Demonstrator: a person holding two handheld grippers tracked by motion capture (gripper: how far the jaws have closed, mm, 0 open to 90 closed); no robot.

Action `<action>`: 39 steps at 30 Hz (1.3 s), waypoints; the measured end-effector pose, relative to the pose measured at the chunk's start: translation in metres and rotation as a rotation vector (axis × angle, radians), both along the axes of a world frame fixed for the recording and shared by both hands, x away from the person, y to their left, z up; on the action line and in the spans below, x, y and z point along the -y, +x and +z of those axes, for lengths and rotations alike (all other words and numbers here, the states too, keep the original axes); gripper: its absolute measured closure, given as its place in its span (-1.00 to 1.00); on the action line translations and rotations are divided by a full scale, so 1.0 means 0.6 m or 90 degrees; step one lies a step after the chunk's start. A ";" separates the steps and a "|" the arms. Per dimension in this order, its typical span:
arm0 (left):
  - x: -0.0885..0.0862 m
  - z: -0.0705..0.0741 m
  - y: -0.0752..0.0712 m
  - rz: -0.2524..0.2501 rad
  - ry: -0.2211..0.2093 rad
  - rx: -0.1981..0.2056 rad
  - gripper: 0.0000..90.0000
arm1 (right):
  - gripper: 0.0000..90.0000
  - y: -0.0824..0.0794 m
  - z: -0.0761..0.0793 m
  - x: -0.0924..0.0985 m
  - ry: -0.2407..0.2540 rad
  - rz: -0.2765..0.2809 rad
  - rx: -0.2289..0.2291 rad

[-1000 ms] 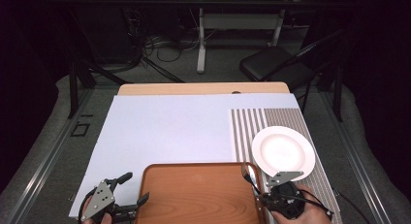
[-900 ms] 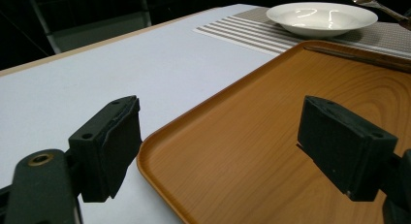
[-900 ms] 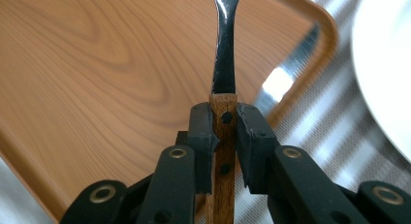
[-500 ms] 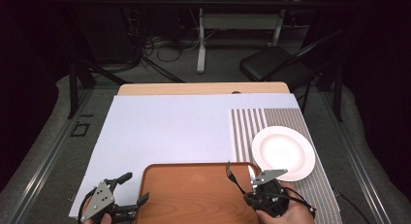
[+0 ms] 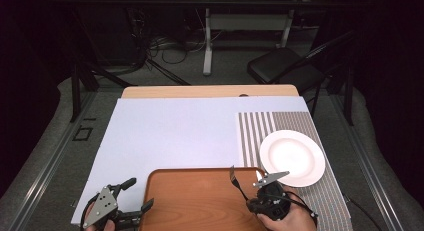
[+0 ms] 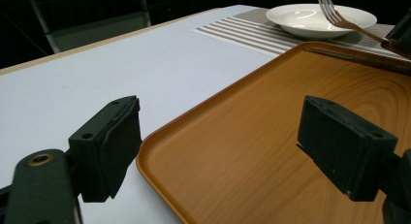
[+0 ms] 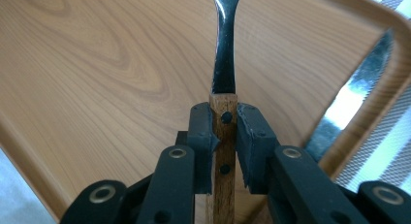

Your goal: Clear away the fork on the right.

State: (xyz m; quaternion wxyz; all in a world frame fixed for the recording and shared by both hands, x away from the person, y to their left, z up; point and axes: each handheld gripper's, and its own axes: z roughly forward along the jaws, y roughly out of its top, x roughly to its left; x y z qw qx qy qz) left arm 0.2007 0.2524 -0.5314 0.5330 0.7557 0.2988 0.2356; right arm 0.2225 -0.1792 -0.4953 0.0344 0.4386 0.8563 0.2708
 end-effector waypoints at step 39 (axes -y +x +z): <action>0.001 0.001 0.000 -0.003 0.002 0.004 -0.65 | 0.68 0.026 -0.059 -0.002 0.028 -0.068 -0.069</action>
